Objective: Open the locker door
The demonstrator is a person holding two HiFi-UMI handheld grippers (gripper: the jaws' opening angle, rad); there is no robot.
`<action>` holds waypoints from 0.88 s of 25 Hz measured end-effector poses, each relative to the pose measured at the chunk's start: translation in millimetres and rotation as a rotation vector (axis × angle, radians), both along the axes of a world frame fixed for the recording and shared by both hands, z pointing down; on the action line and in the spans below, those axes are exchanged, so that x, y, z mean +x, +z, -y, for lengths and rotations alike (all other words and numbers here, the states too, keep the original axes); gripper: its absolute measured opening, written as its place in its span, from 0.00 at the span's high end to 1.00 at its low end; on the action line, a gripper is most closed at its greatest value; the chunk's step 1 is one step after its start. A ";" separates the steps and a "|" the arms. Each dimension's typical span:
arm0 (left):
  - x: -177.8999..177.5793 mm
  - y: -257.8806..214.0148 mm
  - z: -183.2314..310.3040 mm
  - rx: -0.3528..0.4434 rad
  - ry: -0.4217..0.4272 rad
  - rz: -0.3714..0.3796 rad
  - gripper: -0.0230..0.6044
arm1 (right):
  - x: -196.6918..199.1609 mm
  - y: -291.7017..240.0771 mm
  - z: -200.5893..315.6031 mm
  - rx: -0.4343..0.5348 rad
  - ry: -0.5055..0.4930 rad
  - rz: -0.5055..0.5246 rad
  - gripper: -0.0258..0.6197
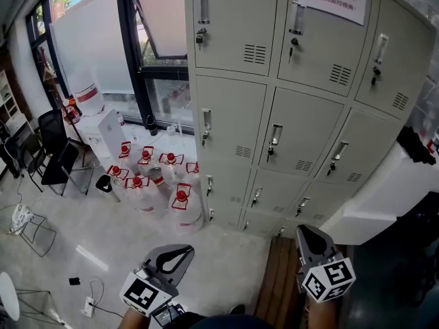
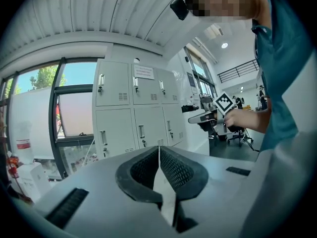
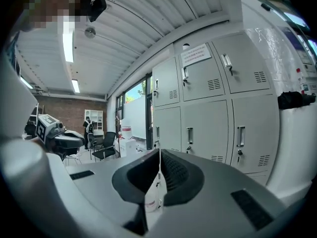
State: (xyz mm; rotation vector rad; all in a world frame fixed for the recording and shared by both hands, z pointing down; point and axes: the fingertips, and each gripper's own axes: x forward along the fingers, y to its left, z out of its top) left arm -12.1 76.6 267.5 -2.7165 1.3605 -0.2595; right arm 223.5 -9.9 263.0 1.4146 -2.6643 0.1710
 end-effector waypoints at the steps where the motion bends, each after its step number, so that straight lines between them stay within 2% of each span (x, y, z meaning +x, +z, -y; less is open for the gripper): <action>1: 7.4 0.2 3.5 0.001 -0.005 0.002 0.92 | 8.5 2.1 3.3 -0.002 0.000 0.004 0.90; 7: 46.2 -1.9 31.7 -0.013 0.036 -0.008 0.92 | 64.7 17.5 10.5 -0.036 0.071 0.025 0.90; 13: 76.4 2.4 81.2 -0.037 0.135 -0.052 0.92 | 118.0 30.8 12.8 -0.058 0.226 0.030 0.90; 18: 93.0 2.9 117.2 -0.033 0.247 -0.055 0.92 | 138.2 36.7 5.6 -0.079 0.355 0.031 0.90; 22: 92.0 -1.9 143.7 -0.033 0.322 -0.057 0.92 | 136.0 33.2 7.5 -0.089 0.436 0.025 0.90</action>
